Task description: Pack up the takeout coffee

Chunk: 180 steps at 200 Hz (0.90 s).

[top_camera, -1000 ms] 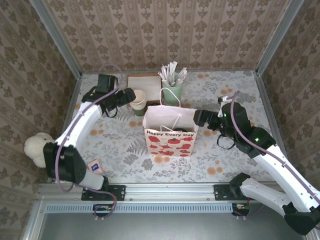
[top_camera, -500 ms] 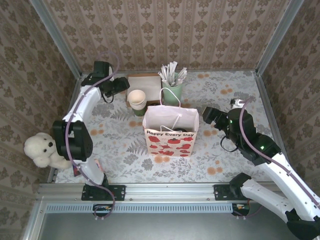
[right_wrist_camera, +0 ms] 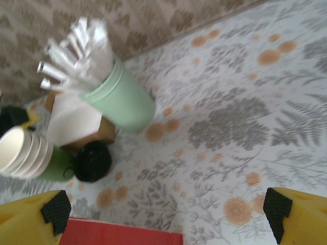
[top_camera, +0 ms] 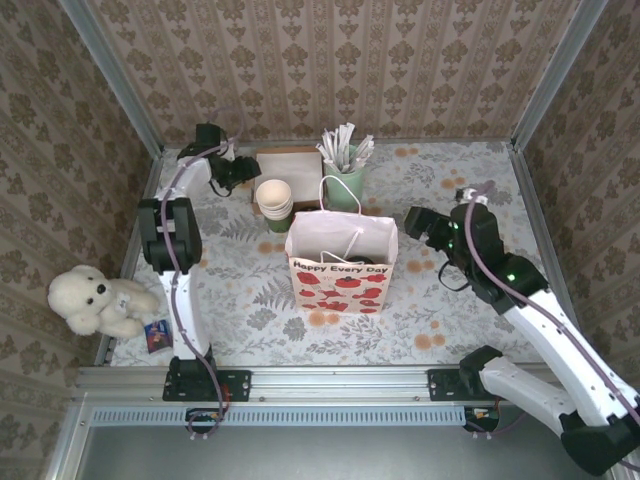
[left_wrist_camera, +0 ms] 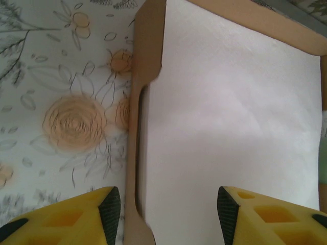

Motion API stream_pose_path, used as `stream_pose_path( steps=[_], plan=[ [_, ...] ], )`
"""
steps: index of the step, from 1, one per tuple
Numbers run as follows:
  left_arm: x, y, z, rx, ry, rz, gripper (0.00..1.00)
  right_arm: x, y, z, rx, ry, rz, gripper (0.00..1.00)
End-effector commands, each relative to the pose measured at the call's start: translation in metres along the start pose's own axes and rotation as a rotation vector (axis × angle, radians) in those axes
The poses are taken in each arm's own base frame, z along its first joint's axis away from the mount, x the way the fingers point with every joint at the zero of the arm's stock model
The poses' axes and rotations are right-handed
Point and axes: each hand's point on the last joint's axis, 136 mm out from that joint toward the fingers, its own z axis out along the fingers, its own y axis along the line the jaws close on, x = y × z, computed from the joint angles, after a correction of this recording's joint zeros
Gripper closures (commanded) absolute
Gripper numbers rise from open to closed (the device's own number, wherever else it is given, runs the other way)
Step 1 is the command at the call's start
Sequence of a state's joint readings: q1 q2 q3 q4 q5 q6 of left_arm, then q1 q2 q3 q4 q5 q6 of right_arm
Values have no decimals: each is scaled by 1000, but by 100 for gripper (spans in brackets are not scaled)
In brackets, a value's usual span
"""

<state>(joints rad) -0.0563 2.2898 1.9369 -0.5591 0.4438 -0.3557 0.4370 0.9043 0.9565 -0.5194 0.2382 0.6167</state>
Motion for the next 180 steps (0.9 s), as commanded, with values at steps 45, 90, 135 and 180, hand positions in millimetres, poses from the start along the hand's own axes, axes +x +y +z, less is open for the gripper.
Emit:
stream_pose_path(
  steps=[45, 90, 135, 180],
  plan=[
    [-22, -13, 17, 105, -18, 83, 50, -9, 38, 16, -149, 18, -65, 0],
    [-18, -10, 24, 98, -2, 79, 52, -7, 36, 19, -146, 14, -45, 0],
    [-12, 2, 29, 28, 9, 94, 49, -6, 38, 18, -152, 20, -44, 0],
    [-8, -3, 36, 67, 29, 85, 53, -7, 39, 17, -159, 21, -32, 0]
  ],
)
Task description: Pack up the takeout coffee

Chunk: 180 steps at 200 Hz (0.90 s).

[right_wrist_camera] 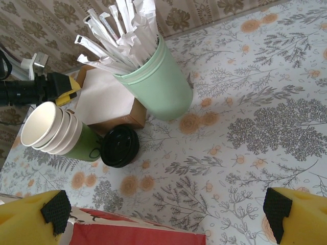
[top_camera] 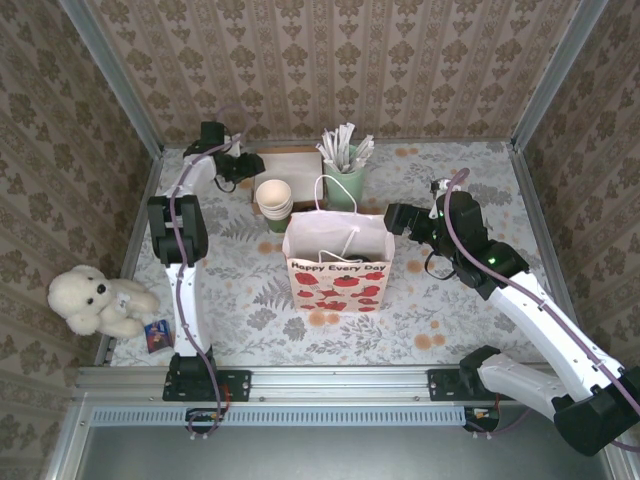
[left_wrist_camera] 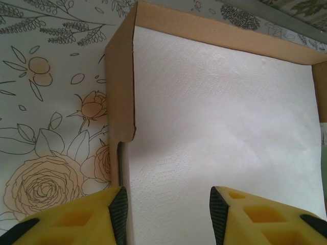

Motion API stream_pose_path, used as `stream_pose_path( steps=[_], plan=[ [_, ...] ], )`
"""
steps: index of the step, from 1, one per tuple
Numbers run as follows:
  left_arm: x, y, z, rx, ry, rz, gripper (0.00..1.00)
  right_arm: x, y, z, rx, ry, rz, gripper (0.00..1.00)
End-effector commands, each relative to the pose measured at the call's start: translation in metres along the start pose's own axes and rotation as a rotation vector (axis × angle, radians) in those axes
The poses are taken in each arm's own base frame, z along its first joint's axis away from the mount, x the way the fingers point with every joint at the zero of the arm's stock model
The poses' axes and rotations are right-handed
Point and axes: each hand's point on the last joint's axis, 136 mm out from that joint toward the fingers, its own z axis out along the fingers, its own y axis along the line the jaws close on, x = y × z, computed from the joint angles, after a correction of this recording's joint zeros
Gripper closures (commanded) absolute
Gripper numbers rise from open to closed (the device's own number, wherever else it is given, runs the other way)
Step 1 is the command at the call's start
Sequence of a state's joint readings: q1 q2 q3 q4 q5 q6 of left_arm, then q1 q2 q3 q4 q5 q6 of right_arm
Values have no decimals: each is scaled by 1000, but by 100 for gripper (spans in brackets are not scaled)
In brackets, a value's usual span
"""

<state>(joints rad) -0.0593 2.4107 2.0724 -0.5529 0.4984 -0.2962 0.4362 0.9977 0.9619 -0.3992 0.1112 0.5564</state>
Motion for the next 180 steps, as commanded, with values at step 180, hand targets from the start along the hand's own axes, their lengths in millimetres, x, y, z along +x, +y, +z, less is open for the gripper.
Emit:
stream_pose_path(
  steps=[180],
  plan=[
    [3, -16, -5, 5, 10, 65, 55, -12, 20, -1, -86, -3, 62, 0]
  ],
)
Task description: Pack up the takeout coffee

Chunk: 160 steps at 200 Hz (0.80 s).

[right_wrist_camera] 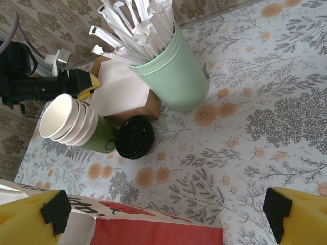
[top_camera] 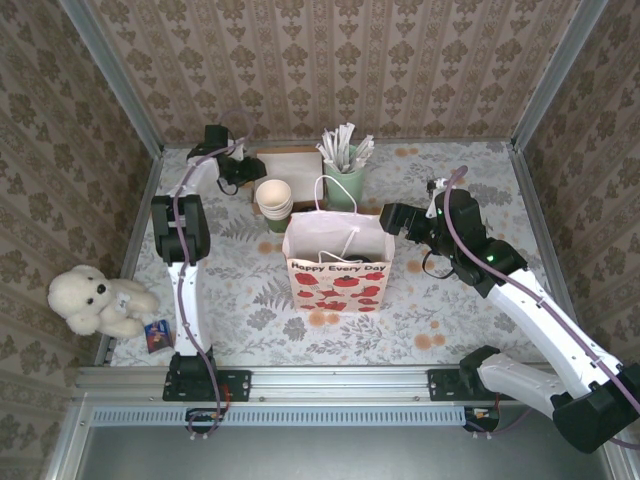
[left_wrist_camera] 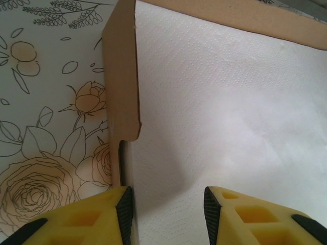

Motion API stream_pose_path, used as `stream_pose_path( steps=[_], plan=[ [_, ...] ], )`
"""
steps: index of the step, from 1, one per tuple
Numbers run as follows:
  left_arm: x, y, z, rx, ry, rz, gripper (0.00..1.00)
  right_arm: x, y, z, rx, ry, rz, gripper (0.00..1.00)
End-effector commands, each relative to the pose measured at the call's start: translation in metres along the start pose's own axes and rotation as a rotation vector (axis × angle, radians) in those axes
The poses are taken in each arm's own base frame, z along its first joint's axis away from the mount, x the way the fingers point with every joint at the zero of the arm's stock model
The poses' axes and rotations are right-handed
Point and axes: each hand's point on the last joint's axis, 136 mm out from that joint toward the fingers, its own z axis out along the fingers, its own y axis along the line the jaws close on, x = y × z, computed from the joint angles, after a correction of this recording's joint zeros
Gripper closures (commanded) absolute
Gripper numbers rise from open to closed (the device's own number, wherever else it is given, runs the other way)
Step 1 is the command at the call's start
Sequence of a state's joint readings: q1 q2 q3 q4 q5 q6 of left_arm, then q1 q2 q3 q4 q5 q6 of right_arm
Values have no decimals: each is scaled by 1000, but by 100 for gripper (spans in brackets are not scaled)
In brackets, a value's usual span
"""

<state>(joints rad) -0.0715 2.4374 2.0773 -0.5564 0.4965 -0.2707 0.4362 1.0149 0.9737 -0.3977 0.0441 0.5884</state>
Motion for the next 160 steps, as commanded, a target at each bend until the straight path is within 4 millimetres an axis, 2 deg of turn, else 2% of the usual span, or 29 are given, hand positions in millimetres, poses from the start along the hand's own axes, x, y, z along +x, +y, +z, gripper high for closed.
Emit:
stream_pose_path(
  steps=[1, 53, 105, 160],
  plan=[
    [-6, -17, -18, 5, -18, 43, 55, -16, 9, -4, -32, -42, 29, 0],
    [-13, -19, -28, -29, -50, 70, 51, -14, 9, -4, -33, -39, 38, 0],
    [-10, -23, -29, -27, -47, 77, 51, -15, 9, -5, -36, -41, 39, 0],
    [-9, -26, -29, -24, -44, 87, 59, -14, 9, -5, -36, -39, 42, 0]
  ],
)
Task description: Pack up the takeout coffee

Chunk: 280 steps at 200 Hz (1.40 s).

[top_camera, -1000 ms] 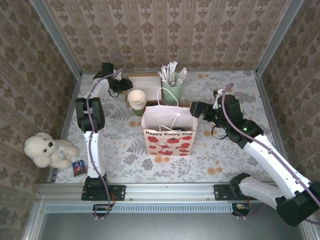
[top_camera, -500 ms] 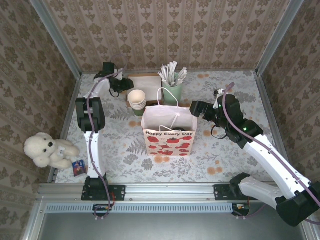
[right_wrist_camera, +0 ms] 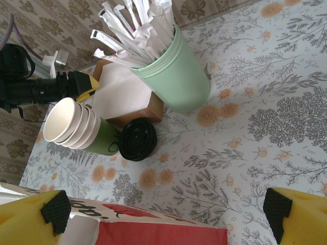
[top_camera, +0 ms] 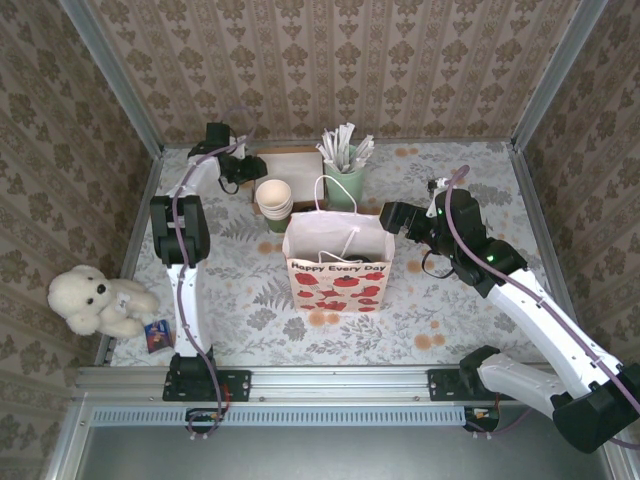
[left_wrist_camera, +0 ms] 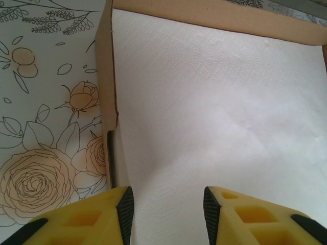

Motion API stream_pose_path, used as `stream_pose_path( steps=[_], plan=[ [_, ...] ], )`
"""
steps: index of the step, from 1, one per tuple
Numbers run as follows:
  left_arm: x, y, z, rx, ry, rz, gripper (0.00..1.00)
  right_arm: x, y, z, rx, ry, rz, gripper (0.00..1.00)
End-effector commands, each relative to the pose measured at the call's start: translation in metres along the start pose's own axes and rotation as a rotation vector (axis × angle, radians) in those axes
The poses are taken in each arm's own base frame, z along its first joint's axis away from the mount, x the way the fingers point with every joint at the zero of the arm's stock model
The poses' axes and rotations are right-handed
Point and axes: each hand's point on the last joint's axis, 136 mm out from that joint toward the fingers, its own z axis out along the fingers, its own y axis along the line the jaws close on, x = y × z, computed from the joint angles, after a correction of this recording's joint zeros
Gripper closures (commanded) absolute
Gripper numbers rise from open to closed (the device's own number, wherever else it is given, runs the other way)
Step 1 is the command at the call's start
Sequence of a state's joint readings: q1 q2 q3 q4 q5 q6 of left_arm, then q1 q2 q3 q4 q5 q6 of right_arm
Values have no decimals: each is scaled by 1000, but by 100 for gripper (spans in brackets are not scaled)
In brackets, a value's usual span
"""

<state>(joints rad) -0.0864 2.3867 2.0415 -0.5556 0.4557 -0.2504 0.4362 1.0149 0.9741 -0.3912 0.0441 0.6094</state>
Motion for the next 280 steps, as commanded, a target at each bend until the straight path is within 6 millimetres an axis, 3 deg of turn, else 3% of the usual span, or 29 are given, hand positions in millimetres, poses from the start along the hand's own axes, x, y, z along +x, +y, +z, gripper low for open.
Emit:
stream_pose_path(
  steps=[1, 38, 148, 212, 229, 280],
  plan=[
    [-9, -17, -19, 6, -30, 49, 59, -13, 9, -5, -33, -34, 21, 0],
    [-9, -17, -20, -15, -35, 72, 68, -12, 9, -4, -33, -32, 24, 0],
    [2, 7, -2, -89, 8, 62, 69, -15, 10, -7, -34, -42, 22, 0],
    [-3, 5, -6, -91, -4, 69, 88, -16, 10, -7, -37, -45, 25, 0],
    [-4, 6, -7, -103, -6, 64, 100, -16, 11, -8, -38, -46, 24, 0],
    [-21, -10, -29, -79, -57, 48, 100, -22, 13, -9, -42, -60, 14, 0]
  ],
)
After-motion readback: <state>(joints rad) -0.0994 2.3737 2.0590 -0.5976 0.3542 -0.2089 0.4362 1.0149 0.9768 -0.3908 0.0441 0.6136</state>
